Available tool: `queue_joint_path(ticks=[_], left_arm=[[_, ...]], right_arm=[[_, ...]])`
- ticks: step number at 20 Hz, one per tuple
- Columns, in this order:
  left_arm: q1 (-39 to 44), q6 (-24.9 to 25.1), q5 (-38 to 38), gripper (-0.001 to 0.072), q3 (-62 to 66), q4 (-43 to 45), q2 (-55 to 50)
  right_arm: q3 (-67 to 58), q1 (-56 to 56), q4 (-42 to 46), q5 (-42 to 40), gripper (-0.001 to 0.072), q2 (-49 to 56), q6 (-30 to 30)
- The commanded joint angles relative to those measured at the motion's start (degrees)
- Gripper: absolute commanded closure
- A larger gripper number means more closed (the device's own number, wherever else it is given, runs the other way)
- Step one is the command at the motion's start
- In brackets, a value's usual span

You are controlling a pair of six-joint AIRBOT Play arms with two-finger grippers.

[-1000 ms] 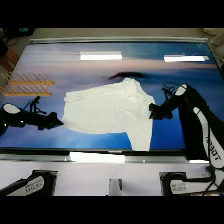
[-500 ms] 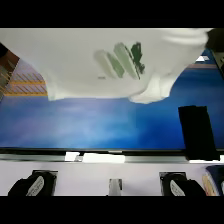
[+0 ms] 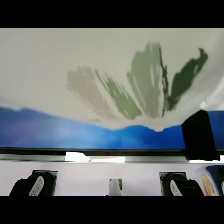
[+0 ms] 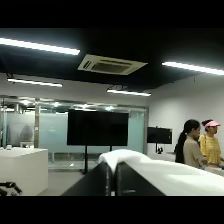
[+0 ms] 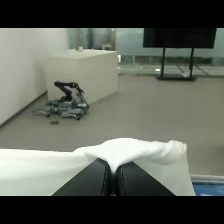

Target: Fold the shirts.

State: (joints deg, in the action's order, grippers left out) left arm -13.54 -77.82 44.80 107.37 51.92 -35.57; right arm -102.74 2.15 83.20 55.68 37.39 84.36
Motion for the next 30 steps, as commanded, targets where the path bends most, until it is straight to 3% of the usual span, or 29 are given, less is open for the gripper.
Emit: queue_joint_path(ticks=[1,5,7,9,12,14,16,19,23,24,25,26,27,30], left_arm=[[-0.02,-0.24,7.80,0.0675,0.59,7.87,-1.44],[0.00,-0.24,22.97,0.0675,-4.04,10.67,-7.67],[-0.02,-0.22,24.41,0.0675,-12.11,10.75,-10.36],[-0.02,-0.22,24.24,0.0674,-22.69,10.73,-13.31],[0.00,-1.16,17.94,0.0675,-38.80,10.29,-19.78],[-0.02,-2.67,11.50,0.0674,-45.53,9.33,-25.51],[-0.02,-3.45,13.03,0.0674,-46.82,9.14,-31.54],[-0.02,-3.45,13.33,0.0674,-45.88,8.00,-37.09],[0.00,-3.48,12.41,0.0673,-45.77,6.95,-39.87],[0.00,-4.22,12.92,0.0633,-45.77,6.97,-40.17],[-0.02,-5.22,13.99,0.0469,-45.75,6.99,-40.22],[-0.20,-5.40,16.31,0.0225,-45.66,7.02,-40.17],[-0.70,-5.35,20.46,0.0066,-45.33,7.76,-40.17],[-4.15,-4.55,36.65,0.0052,-45.62,16.83,-40.09]], right_arm=[[-0.28,-0.04,2.49,4.52,0.0680,0.83,0.09],[-0.09,-0.04,2.51,17.09,0.0680,9.94,0.52],[0.33,-0.04,2.49,25.40,0.0681,17.81,0.55],[4.22,-0.04,2.32,28.55,0.0681,25.83,-0.63],[11.26,-0.04,-1.81,21.75,0.0681,37.64,1.68],[12.44,-0.04,-6.47,14.69,0.0680,45.90,8.87],[12.44,-0.04,-15.47,11.87,0.0680,52.26,14.14],[12.44,-0.04,-25.29,7.69,0.0680,56.43,14.05],[12.44,-0.04,-26.03,4.48,0.0680,57.46,14.08],[12.44,-0.04,-26.08,4.90,0.0643,57.44,14.08],[12.22,0.17,-26.05,6.12,0.0427,57.35,14.03],[12.22,0.79,-25.86,8.09,0.0191,56.98,13.18],[12.22,1.86,-24.46,11.34,0.0184,56.35,11.61],[12.24,7.82,-14.56,25.94,0.0183,54.07,8.76]])
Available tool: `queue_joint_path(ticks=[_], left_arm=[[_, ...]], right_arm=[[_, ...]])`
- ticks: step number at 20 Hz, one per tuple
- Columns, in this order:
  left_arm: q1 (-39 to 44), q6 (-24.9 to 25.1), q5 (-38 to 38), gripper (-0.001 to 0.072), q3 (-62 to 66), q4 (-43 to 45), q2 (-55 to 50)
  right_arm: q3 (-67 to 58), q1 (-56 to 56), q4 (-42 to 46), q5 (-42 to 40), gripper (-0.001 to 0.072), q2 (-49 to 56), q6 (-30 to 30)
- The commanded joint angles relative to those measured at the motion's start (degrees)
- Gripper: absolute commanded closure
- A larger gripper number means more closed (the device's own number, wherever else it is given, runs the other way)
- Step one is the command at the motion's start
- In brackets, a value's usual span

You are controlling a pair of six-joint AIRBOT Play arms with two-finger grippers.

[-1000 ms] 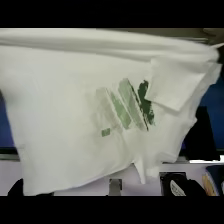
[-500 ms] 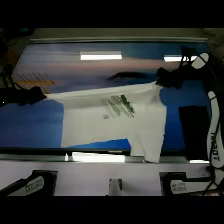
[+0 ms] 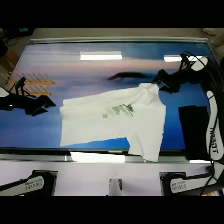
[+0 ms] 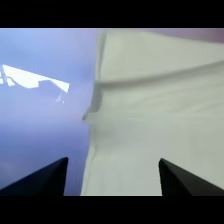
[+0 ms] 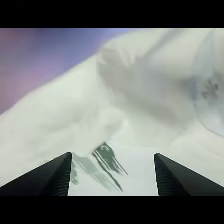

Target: Fold the shirts.

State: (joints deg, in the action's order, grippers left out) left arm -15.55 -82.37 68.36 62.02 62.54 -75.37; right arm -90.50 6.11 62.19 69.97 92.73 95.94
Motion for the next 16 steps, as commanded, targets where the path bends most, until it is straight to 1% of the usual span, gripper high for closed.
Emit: queue_joint_path(ticks=[1,2,3,5,6,8,10,11,16], left_arm=[[-3.21,0.37,17.33,0.0052,-2.19,7.67,0.15],[-4.13,0.96,18.49,0.0052,-5.40,7.85,1.20],[-4.94,0.85,17.49,0.0053,-9.79,7.41,2.75],[-5.40,1.18,13.44,0.0055,-18.49,5.35,5.35],[-5.40,2.12,11.61,0.0055,-22.05,3.48,6.05],[-5.38,3.82,8.04,0.0057,-27.36,-2.32,6.03],[-5.38,4.85,4.44,0.0058,-30.71,-7.80,6.03],[-5.38,4.81,3.04,0.0058,-31.91,-9.07,6.03],[-5.35,4.76,0.81,0.0060,-32.92,-9.29,5.86]], right_arm=[[0.20,6.34,7.17,15.54,0.0183,-1.73,-3.67],[0.85,8.74,7.06,18.84,0.0183,-2.34,-4.50],[2.21,10.43,7.04,20.46,0.0183,-3.30,-4.79],[6.88,11.89,7.26,20.70,0.0183,-6.56,-7.08],[9.62,11.89,7.82,20.33,0.0183,-8.37,-8.26],[14.34,11.85,7.52,19.04,0.0183,-11.34,-9.20],[17.38,11.85,7.58,18.51,0.0183,-13.20,-10.43],[18.08,11.85,7.61,18.69,0.0183,-13.55,-10.71],[18.49,11.85,7.56,18.60,0.0183,-13.86,-10.69]])
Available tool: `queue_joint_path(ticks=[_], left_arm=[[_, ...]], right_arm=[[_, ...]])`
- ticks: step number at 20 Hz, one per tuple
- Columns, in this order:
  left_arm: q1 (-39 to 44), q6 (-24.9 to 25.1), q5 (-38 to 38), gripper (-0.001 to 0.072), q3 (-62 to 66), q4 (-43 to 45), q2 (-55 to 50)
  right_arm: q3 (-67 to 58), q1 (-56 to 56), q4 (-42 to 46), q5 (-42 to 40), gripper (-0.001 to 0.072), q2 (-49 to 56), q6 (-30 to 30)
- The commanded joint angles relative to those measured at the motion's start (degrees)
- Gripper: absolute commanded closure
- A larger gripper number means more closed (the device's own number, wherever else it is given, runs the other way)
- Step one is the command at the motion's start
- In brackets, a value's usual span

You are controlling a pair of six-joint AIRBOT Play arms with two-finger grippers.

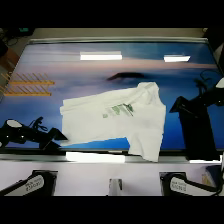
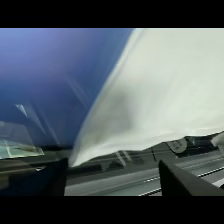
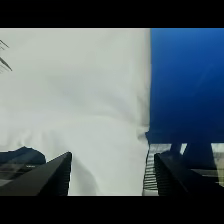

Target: Fold the shirts.

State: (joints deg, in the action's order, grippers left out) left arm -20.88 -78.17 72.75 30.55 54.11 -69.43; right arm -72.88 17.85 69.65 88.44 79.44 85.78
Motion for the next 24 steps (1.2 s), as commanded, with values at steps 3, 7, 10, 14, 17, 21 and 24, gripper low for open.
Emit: queue_joint_path(ticks=[3,7,10,14,17,21,24], left_arm=[[1.42,-0.57,-6.21,0.0317,-1.44,-1.11,-0.33],[5.22,-1.86,-9.86,0.0632,-1.44,-1.11,-0.31],[5.66,0.63,-9.29,0.0674,-1.42,-1.07,-0.04],[5.66,0.63,-8.94,0.0675,-1.40,-1.05,1.29],[5.66,1.05,-7.74,0.0675,-1.40,-1.05,2.82],[5.68,1.03,-7.54,0.0675,-1.40,-1.09,4.57],[5.68,0.98,-6.84,0.0675,-1.40,-1.36,5.29]], right_arm=[[0.87,0.11,0.11,0.66,0.0183,-0.57,-0.50],[2.29,0.11,0.46,1.49,0.0183,-0.98,-0.50],[9.18,0.11,1.14,-1.27,0.0183,-3.13,-0.92],[19.19,0.11,0.90,-10.01,0.0242,-4.02,-1.38],[22.99,0.09,0.13,-16.02,0.0268,-4.00,-1.68],[24.33,0.09,-2.86,-18.10,0.0287,-1.60,-3.54],[24.33,0.09,-4.11,-20.13,0.0335,0.79,-3.52]])
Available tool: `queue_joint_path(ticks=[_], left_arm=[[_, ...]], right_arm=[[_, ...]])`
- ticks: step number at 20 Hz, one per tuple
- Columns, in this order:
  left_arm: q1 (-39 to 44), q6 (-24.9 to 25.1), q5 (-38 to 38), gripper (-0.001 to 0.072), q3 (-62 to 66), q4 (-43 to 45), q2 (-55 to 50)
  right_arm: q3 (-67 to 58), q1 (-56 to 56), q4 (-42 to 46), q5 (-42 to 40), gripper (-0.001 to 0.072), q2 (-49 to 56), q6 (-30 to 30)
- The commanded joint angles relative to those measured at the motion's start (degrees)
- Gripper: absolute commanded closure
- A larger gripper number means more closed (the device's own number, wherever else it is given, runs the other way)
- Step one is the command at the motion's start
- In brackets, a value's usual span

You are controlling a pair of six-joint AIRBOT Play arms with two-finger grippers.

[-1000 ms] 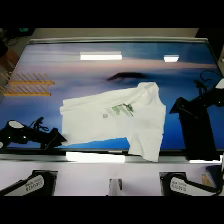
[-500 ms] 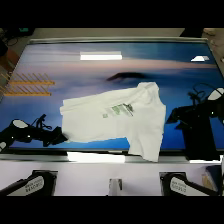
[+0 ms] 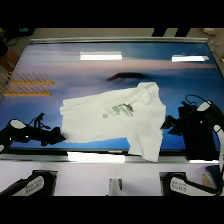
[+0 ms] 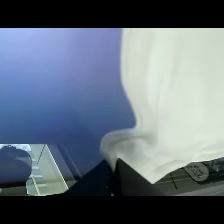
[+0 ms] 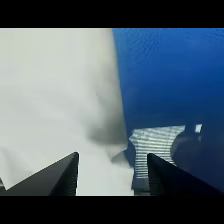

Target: Fold the shirts.

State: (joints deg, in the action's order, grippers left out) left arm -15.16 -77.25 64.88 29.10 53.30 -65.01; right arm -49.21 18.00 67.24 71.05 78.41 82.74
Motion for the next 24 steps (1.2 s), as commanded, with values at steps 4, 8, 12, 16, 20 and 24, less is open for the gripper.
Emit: queue_joint_path(ticks=[4,8,12,16,20,24], left_arm=[[-0.07,0.02,2.01,0.0675,0.04,-0.70,2.56],[-0.07,-0.98,2.78,0.0675,0.26,-0.85,2.97],[-0.79,-0.72,3.23,0.0675,10.08,-0.81,5.70],[-1.40,0.33,-0.15,0.0675,43.04,-0.87,12.50],[-1.70,-1.03,-8.11,0.0675,82.42,-0.57,14.25],[-1.70,-5.68,-10.95,0.0675,96.50,-0.61,17.27]], right_arm=[[0.90,-0.83,-4.26,-5.01,0.0365,4.48,-0.48],[0.66,-4.61,-4.17,-5.53,0.0681,5.70,-0.50],[-7.10,-4.63,-3.72,-1.84,0.0682,0.02,-3.96],[-29.55,-4.63,-3.74,-5.01,0.0682,-12.76,-6.47],[-54.10,-4.63,-3.61,-16.50,0.0681,-25.33,-6.47],[-60.72,-4.63,-1.79,-17.40,0.0681,-35.89,-5.95]])
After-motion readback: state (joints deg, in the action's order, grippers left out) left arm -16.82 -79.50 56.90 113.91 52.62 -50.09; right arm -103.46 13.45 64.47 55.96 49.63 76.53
